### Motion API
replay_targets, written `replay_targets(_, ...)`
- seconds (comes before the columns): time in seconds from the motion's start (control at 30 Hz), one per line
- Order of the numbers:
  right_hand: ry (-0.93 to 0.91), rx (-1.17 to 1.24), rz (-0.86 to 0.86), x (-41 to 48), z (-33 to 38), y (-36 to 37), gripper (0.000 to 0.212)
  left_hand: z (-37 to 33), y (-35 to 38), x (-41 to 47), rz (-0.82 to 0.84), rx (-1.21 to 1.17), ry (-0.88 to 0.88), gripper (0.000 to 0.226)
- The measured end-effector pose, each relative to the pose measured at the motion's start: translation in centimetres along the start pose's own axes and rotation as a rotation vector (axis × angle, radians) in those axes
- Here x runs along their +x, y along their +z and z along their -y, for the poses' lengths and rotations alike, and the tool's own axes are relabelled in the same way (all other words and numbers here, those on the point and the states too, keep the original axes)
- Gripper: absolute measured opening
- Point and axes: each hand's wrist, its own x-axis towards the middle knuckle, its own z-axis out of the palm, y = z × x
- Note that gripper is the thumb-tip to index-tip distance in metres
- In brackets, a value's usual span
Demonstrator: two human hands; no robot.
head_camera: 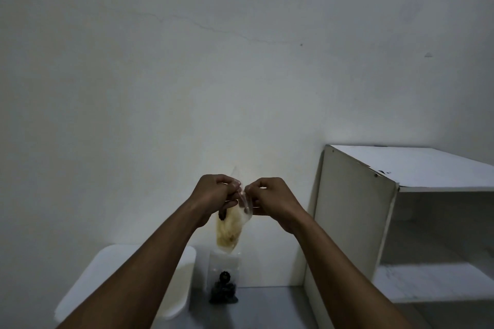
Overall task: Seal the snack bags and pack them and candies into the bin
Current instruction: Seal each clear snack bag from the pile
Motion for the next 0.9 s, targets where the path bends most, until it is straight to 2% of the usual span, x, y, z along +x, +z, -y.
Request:
replay_targets(0.17, 0.036, 0.037, 0.034, -0.4, -0.1, 0.1, 0.021, 0.3, -0.3, -0.5, 0.014, -0.059, -0.043, 0.012)
replay_targets(0.33, -0.028, -0.053, 0.097, -1.2, -0.5, 0.7, 0.033, 0.2, -1.1, -0.7, -0.071, -0.155, -0.031, 0.014)
replay_targets(0.4, -0.088, -0.212, 0.092, -1.2, -1.2, 1.3, 0.028, 0.2, -1.4, -0.9, -0.089, -0.181, -0.026, 0.014)
replay_targets(0.47, -0.126, -0.257, 0.005, -1.1, -1.9, 1.8, 0.012, 0.7, -1.6, -1.3, -0.103, -0.185, -0.041, 0.012)
replay_targets(0.53, -0.12, -0.218, -0.091, -1.4, -2.1, 2.0, 0.014, 2.0, -2.2, -1.5, -0.157, -0.051, -0.02, 0.012)
replay_targets(0.6, -0.089, -0.15, -0.123, -1.9, -2.2, 1.8, 0.018, 3.6, -3.1, -1.8, -0.187, 0.139, 0.045, 0.026)
replay_targets(0.67, -0.053, -0.083, -0.13, -2.3, -2.4, 1.6, 0.019, 5.3, -3.8, -2.1, -0.123, 0.203, 0.037, 0.046)
replay_targets(0.73, -0.025, -0.025, -0.145, -2.5, -2.9, 1.3, 0.017, 6.8, -4.2, -2.5, 0.005, 0.194, -0.056, 0.052)
replay_targets(0.83, 0.002, 0.052, -0.158, -2.6, -4.1, 1.2, 0.017, 9.1, -4.3, -3.0, 0.159, 0.111, -0.208, 0.039)
replay_targets(0.9, 0.013, 0.085, -0.184, -2.8, -5.2, 1.2, 0.018, 10.7, -3.9, -3.4, 0.148, 0.051, -0.216, 0.029)
